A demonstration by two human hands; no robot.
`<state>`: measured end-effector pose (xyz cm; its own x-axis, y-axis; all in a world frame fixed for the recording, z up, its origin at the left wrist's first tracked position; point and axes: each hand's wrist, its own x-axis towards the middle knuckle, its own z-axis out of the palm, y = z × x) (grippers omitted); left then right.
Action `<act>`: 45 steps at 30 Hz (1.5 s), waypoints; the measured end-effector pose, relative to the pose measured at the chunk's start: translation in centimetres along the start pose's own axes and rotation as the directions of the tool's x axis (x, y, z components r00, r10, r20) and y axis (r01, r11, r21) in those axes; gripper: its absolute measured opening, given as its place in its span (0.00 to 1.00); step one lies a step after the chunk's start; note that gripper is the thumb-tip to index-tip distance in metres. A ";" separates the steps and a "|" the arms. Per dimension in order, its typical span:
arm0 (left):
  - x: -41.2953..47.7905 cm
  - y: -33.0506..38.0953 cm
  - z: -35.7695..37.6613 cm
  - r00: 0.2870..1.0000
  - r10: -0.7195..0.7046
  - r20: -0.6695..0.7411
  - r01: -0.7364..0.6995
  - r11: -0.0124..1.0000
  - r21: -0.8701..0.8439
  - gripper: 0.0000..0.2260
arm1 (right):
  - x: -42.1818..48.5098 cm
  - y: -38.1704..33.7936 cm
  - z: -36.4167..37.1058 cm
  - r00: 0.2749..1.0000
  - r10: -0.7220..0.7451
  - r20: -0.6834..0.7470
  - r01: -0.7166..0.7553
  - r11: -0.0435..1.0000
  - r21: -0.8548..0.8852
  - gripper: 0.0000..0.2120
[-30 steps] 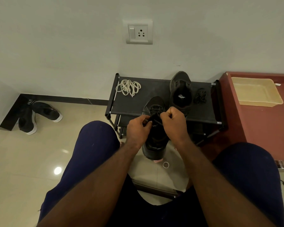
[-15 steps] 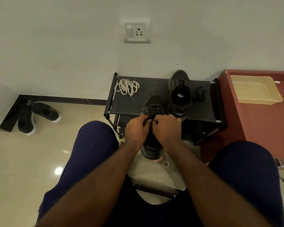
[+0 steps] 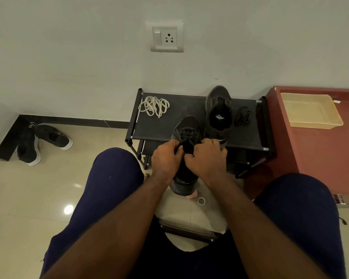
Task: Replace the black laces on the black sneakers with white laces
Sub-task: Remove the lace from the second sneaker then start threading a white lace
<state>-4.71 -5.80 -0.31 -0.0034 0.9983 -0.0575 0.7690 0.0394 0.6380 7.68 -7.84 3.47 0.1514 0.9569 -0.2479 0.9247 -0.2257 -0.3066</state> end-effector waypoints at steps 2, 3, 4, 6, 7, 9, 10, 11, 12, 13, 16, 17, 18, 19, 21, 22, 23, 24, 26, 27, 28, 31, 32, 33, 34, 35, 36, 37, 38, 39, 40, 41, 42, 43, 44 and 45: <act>0.2 0.1 -0.1 1.000 0.013 -0.002 -0.013 1.000 -0.003 0.05 | 0.1 -0.1 0.2 0.998 -0.048 -0.042 0.051 0.997 0.053 0.15; 0.2 0.0 -0.1 1.000 0.021 -0.001 -0.021 1.000 -0.004 0.05 | 0.1 -0.2 0.4 0.996 -0.081 -0.048 0.084 0.995 0.058 0.14; 0.2 0.0 -0.1 1.000 0.028 0.001 -0.028 1.000 -0.004 0.06 | 0.2 -0.2 0.7 0.993 -0.107 -0.043 0.109 0.993 0.048 0.14; 0.1 -0.2 -0.1 0.999 0.040 0.001 -0.040 0.999 -0.004 0.06 | 0.4 -0.2 1.4 0.994 -0.109 -0.018 0.110 0.993 0.038 0.14; 0.0 -0.2 -0.1 0.999 0.041 0.002 -0.041 0.999 -0.008 0.06 | 0.5 -0.2 1.6 0.995 -0.099 -0.004 0.099 0.994 0.045 0.14; 0.0 -0.3 -0.1 1.000 0.027 0.010 -0.026 1.000 -0.016 0.05 | 0.6 -0.1 1.8 0.995 -0.096 -0.004 0.096 0.992 0.076 0.11; 0.0 -0.3 -0.2 1.000 0.021 0.011 -0.021 1.000 -0.020 0.06 | 0.6 0.0 1.7 0.994 -0.106 -0.022 0.108 0.988 0.108 0.10; 0.0 -0.3 -0.2 1.000 0.020 0.007 -0.020 1.000 -0.023 0.06 | 0.6 0.1 1.6 0.992 -0.115 -0.043 0.120 0.981 0.152 0.09; 0.0 -0.3 -0.2 1.000 0.019 0.002 -0.019 1.000 -0.025 0.06 | 0.6 0.1 1.4 0.990 -0.119 -0.073 0.132 0.972 0.196 0.11; 0.0 -0.2 -0.2 1.000 0.018 -0.002 -0.018 0.999 -0.027 0.06 | 0.6 0.2 1.3 0.989 -0.113 -0.098 0.134 0.962 0.237 0.14; 0.0 -0.1 -0.2 1.000 0.015 -0.005 -0.015 0.999 -0.031 0.06 | 0.6 0.6 1.2 0.979 -0.087 -0.184 0.150 0.918 0.366 0.14; 0.0 0.0 -0.2 1.000 0.015 -0.005 -0.015 0.999 -0.029 0.06 | 0.7 0.8 1.3 0.976 -0.075 -0.202 0.155 0.896 0.417 0.15; 0.0 0.0 -0.2 1.000 0.014 -0.005 -0.014 1.000 -0.026 0.07 | 0.7 0.9 1.4 0.976 -0.060 -0.211 0.158 0.862 0.482 0.15; 0.0 0.0 -0.2 1.000 0.015 -0.005 -0.015 1.000 -0.025 0.07 | 0.7 1.0 1.4 0.975 -0.042 -0.219 0.159 0.820 0.550 0.15; 0.0 0.0 -0.2 1.000 0.017 -0.003 -0.017 0.999 -0.028 0.07 | 0.6 1.0 1.2 0.975 -0.018 -0.220 0.167 0.712 0.682 0.13; -0.1 0.0 -0.3 1.000 0.020 -0.003 -0.020 0.999 -0.030 0.08 | 0.5 0.9 1.2 0.981 -0.011 -0.194 0.155 0.645 0.749 0.13; -0.1 0.0 -0.3 1.000 0.023 -0.004 -0.023 0.999 -0.032 0.08 | 0.4 0.8 1.1 0.988 -0.007 -0.157 0.133 0.574 0.808 0.14; -0.1 0.0 -0.3 1.000 0.023 -0.007 -0.024 0.999 -0.035 0.08 | 0.3 0.7 1.0 0.992 0.002 -0.127 0.108 0.512 0.852 0.13; -0.1 0.1 -0.4 1.000 0.022 -0.010 -0.022 0.999 -0.030 0.07 | 0.2 0.5 0.6 0.996 0.036 -0.081 0.056 0.444 0.894 0.11; -0.1 0.1 -0.4 1.000 0.024 -0.011 -0.024 0.999 -0.023 0.07 | 0.2 0.4 0.3 0.996 0.060 -0.065 0.033 0.428 0.903 0.10; -0.2 0.1 -0.4 1.000 0.027 -0.013 -0.027 0.999 -0.020 0.07 | 0.1 0.3 0.1 0.995 0.089 -0.046 0.006 0.406 0.914 0.11; -0.1 0.1 -0.5 1.000 0.024 -0.015 -0.025 0.999 -0.032 0.07 | 0.2 0.0 -0.7 0.983 0.182 0.018 -0.070 0.283 0.957 0.15; -0.1 0.1 -0.5 1.000 0.022 -0.014 -0.023 0.999 -0.035 0.07 | 0.3 0.1 -1.0 0.980 0.198 0.026 -0.079 0.267 0.960 0.15; -0.1 0.2 -0.5 1.000 0.022 -0.012 -0.022 0.999 -0.032 0.08 | 0.3 0.3 -1.2 0.979 0.203 0.024 -0.081 0.276 0.958 0.15; -0.1 0.2 -0.5 1.000 0.022 -0.009 -0.022 0.999 -0.027 0.08 | 0.4 0.4 -1.5 0.980 0.196 0.022 -0.082 0.305 0.949 0.15; -0.1 0.3 -0.5 1.000 0.021 -0.005 -0.022 1.000 -0.020 0.08 | 0.3 0.4 -1.9 0.982 0.185 0.024 -0.088 0.347 0.934 0.13; -0.2 0.3 -0.5 1.000 0.025 -0.001 -0.025 1.000 -0.014 0.09 | 0.2 0.3 -2.4 0.985 0.170 0.027 -0.091 0.381 0.920 0.12; -0.2 0.4 -0.5 1.000 0.026 0.003 -0.026 1.000 -0.012 0.09 | 0.2 0.1 -3.1 0.988 0.153 0.027 -0.085 0.392 0.916 0.10; -0.2 0.4 -0.5 1.000 0.025 0.006 -0.025 1.000 -0.014 0.09 | 0.2 -0.4 -3.9 0.991 0.133 0.013 -0.064 0.387 0.920 0.10; -0.2 0.5 -0.6 1.000 0.022 0.008 -0.022 1.000 -0.014 0.09 | 0.2 -1.0 -4.9 0.992 0.122 -0.016 -0.030 0.369 0.929 0.10; -0.2 0.4 -0.6 1.000 0.019 0.008 -0.019 1.000 -0.014 0.09 | 0.4 -1.6 -6.0 0.991 0.114 -0.066 0.022 0.353 0.935 0.11; -0.2 0.4 -0.5 1.000 0.015 0.012 -0.015 1.000 -0.009 0.08 | 0.7 -2.2 -7.1 0.987 0.105 -0.125 0.082 0.347 0.934 0.12; -0.2 0.4 -0.5 1.000 0.014 0.020 -0.014 1.000 0.001 0.08 | 1.2 -2.8 -8.0 0.979 0.080 -0.189 0.149 0.356 0.923 0.12; -0.3 0.4 -0.4 0.999 0.012 0.032 -0.013 1.000 0.013 0.08 | 1.8 -3.2 -8.7 0.971 0.031 -0.236 0.207 0.380 0.901 0.11; -0.3 0.5 -0.3 0.999 0.017 0.039 -0.018 1.000 0.019 0.08 | 2.5 -3.4 -9.2 0.967 -0.045 -0.252 0.244 0.461 0.853 0.07; -0.3 0.5 -0.3 0.999 0.021 0.044 -0.021 1.000 0.016 0.07 | 3.2 -3.4 -9.5 0.965 -0.137 -0.223 0.261 0.592 0.763 0.07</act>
<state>-4.48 -6.07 0.29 0.0409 0.9961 -0.0782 0.7788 0.0172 0.6271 8.38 -2.26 12.42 0.0970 0.9953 0.0078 0.3201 -0.0237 -0.9471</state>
